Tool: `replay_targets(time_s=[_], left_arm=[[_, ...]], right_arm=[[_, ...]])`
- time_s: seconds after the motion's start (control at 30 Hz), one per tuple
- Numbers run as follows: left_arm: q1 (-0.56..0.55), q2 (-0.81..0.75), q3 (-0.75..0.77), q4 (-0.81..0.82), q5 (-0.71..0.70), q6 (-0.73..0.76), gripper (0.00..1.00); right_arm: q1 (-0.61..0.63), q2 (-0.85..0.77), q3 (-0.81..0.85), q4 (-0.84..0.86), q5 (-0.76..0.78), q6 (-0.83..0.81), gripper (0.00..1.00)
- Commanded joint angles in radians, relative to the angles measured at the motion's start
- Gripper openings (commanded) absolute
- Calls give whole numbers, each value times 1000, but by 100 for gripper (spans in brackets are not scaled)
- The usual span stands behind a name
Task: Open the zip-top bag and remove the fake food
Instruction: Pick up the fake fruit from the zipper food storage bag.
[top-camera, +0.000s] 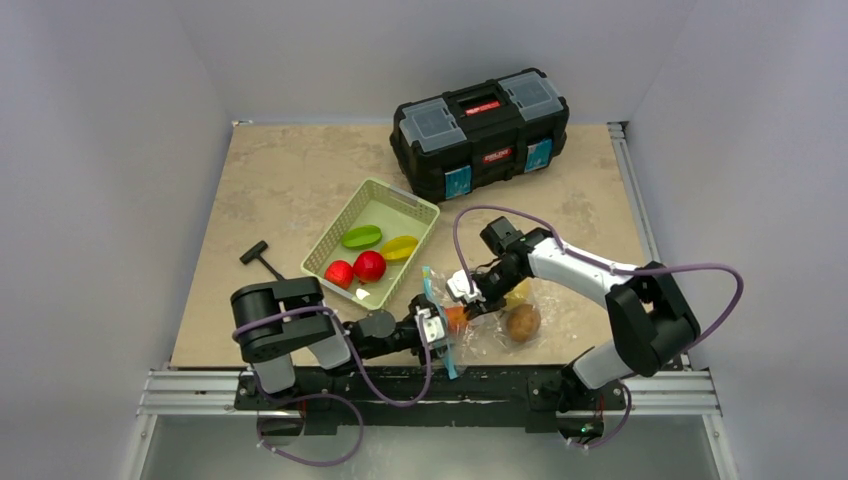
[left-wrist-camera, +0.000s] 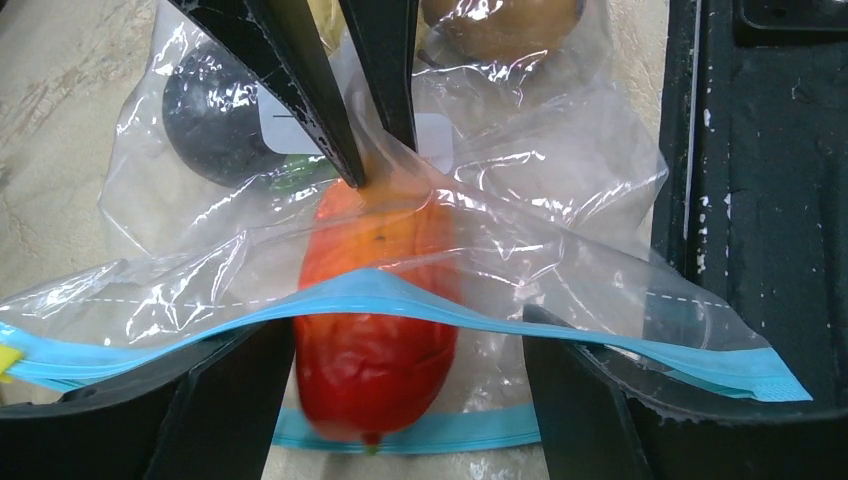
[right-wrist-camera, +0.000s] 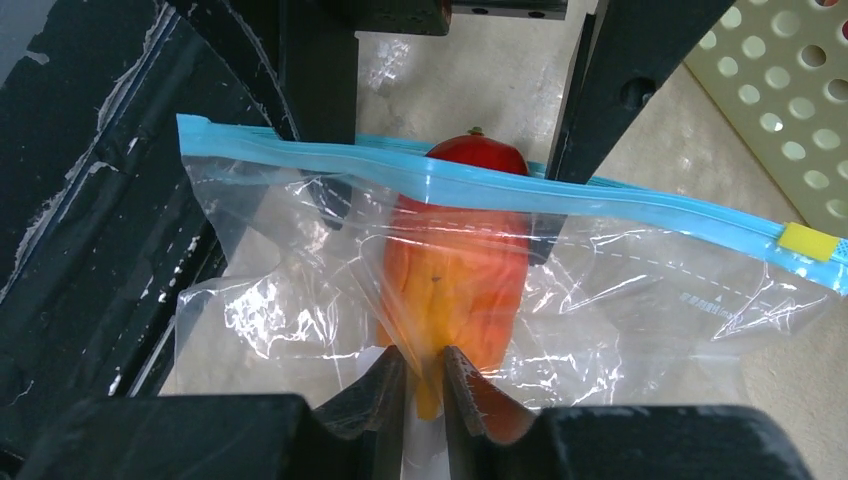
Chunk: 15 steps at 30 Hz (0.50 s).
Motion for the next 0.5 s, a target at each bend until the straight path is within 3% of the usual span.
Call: replay_targets(time_s=[0.0, 0.3, 0.47], left_arm=[[-9, 30, 43, 63, 16, -34, 82], [-8, 91, 76, 71, -71, -29, 75], [-8, 88, 67, 57, -123, -26, 40]], right_arm=[[10, 29, 17, -12, 6, 15, 15], [15, 38, 32, -32, 1, 9, 10], [16, 36, 34, -36, 4, 8, 10]])
